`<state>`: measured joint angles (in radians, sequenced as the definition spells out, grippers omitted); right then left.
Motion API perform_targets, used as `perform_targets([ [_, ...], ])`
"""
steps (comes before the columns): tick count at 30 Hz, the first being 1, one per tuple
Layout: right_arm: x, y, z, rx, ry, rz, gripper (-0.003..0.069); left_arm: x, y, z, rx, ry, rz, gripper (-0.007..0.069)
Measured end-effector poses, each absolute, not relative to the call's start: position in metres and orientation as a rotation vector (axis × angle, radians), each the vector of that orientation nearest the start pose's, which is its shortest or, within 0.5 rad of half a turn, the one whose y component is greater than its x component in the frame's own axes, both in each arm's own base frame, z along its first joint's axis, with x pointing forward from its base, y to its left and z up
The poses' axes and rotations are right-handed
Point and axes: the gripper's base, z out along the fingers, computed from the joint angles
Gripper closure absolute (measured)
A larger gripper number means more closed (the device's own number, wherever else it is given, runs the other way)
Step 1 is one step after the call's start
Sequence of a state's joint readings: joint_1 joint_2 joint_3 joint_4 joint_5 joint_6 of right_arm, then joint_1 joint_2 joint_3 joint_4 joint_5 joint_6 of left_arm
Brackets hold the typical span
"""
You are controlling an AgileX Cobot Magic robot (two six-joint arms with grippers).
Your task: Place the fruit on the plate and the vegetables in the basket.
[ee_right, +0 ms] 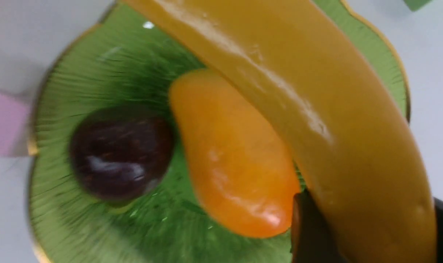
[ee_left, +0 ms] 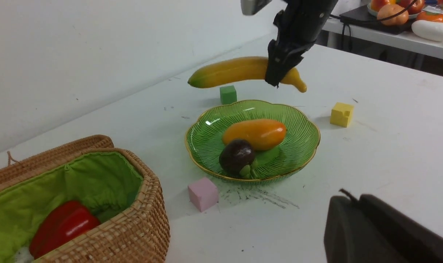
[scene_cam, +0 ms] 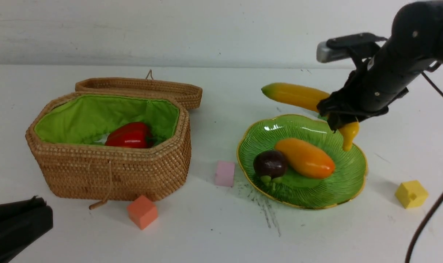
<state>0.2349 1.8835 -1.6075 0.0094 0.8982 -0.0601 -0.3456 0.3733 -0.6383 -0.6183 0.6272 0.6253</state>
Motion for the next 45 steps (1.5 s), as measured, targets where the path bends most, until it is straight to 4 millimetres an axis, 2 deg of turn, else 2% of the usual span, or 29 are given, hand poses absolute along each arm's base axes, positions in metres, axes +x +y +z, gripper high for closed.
perform_targets([
  [1, 0.412, 0.096, 0.258, -0.373, 2.660, 0.030, 0.0336, 0.049, -0.051, 0.353, 0.638, 1.648, -0.481, 0.0603],
  [4, 0.419, 0.096, 0.236, -0.341, 2.706, 0.002, 0.0336, 0.049, -0.051, 0.353, 0.638, 1.648, -0.481, 0.0601],
  [8, 0.424, 0.096, 0.219, -0.285, 2.748, -0.011, 0.0336, 0.049, -0.051, 0.353, 0.641, 1.650, -0.482, 0.0601],
  [15, 0.422, 0.095, 0.217, -0.271, 2.775, -0.019, 0.0336, 0.048, -0.051, 0.353, 0.646, 1.655, -0.484, 0.0600],
  [19, 0.418, 0.094, 0.216, -0.271, 2.817, -0.029, 0.0260, 0.048, -0.051, 0.353, 0.647, 1.656, -0.484, 0.0599],
  [23, 0.411, 0.092, 0.228, -0.267, 2.838, -0.036, 0.0139, 0.048, -0.051, 0.353, 0.647, 1.656, -0.484, 0.0596],
  [25, 0.403, 0.090, 0.247, -0.262, 2.820, -0.033, 0.0081, 0.048, -0.051, 0.353, 0.645, 1.654, -0.484, 0.0599],
  [27, 0.392, 0.087, 0.273, -0.254, 2.788, -0.028, 0.0067, 0.049, -0.050, 0.354, 0.633, 1.642, -0.479, 0.0608],
  [29, 0.378, 0.084, 0.296, -0.246, 2.769, -0.022, 0.0075, 0.050, -0.050, 0.356, 0.615, 1.626, -0.472, 0.0623],
  [31, 0.355, 0.078, 0.325, -0.237, 2.755, -0.020, 0.0115, 0.050, -0.049, 0.358, 0.589, 1.613, -0.478, 0.0638],
  [32, 0.339, 0.074, 0.340, -0.230, 2.747, -0.015, 0.0146, 0.047, -0.047, 0.359, 0.568, 1.602, -0.488, 0.0638],
  [33, 0.330, 0.072, 0.346, -0.227, 2.739, -0.011, 0.0166, 0.044, -0.046, 0.359, 0.550, 1.592, -0.498, 0.0638],
  [34, 0.305, 0.067, 0.360, -0.205, 2.717, 0.003, 0.0232, 0.039, -0.044, 0.357, 0.519, 1.575, -0.514, 0.0638],
  [36, 0.281, 0.062, 0.368, -0.182, 2.704, 0.025, 0.0298, 0.031, -0.040, 0.351, 0.475, 1.553, -0.539, 0.0638],
  [37, 0.262, 0.059, 0.368, -0.168, 2.707, 0.051, 0.0360, 0.025, -0.037, 0.346, 0.441, 1.528, -0.556, 0.0638],
  [38, 0.259, 0.058, 0.372, -0.164, 2.694, 0.054, 0.0370, 0.026, -0.037, 0.344, 0.439, 1.531, -0.556, 0.0638],
  [39, 0.223, 0.052, 0.373, -0.135, 2.677, 0.103, 0.0454, 0.019, -0.033, 0.330, 0.396, 1.509, -0.579, 0.0638],
  [41, 0.187, 0.046, 0.369, -0.107, 2.648, 0.159, 0.0553, 0.014, -0.030, 0.315, 0.352, 1.488, -0.602, 0.0638],
  [45, 0.116, 0.033, 0.351, -0.051, 2.538, 0.254, 0.0667, 0.019, -0.028, 0.285, 0.265, 1.494, -0.635, 0.0638],
])
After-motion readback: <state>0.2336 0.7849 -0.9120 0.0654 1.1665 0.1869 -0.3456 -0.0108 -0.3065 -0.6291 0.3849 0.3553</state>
